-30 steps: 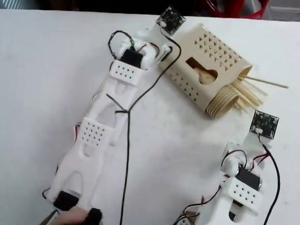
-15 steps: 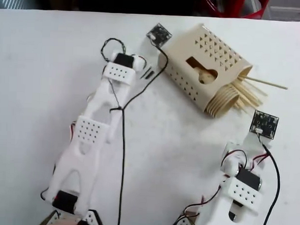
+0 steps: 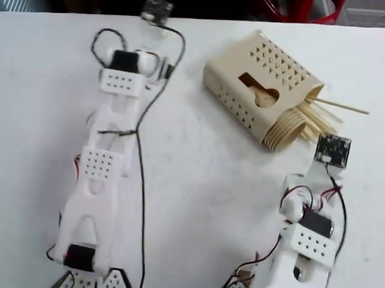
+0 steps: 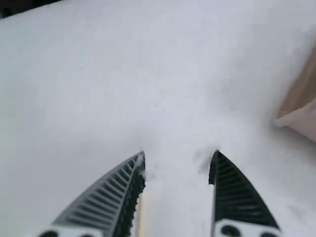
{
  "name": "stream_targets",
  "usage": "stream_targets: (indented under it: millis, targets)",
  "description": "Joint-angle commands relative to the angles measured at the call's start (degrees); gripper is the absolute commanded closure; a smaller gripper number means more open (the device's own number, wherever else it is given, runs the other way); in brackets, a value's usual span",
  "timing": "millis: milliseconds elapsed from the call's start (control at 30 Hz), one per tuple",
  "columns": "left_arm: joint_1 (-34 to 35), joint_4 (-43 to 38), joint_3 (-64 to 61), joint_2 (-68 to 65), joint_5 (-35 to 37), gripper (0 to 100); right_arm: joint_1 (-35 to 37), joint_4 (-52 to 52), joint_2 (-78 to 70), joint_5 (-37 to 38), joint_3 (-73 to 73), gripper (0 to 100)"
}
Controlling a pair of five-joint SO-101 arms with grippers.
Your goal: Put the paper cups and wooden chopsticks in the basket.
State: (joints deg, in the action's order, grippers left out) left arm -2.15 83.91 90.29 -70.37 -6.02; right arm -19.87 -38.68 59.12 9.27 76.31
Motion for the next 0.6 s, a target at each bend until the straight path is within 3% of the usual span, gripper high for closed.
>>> stream_targets:
  millis: [0, 200, 367, 567]
  targets:
    - [6.99, 8.53, 5.1, 1.98, 2.64, 79, 3.21, -5.67, -2.86, -5.89, -11.87, 82.9]
    - [18.95, 18.29, 4.75, 1.71, 2.64, 79, 6.55, -14.9, -15.87, -17.14, -29.63, 82.5]
    - [27.56, 18.02, 5.19, -1.36, 2.64, 79, 7.34, -15.34, -32.04, -26.11, -39.21, 78.9]
    - [29.93, 14.77, 5.63, -9.8, 2.64, 79, 11.21, -15.25, -48.04, -31.74, -51.34, 74.1]
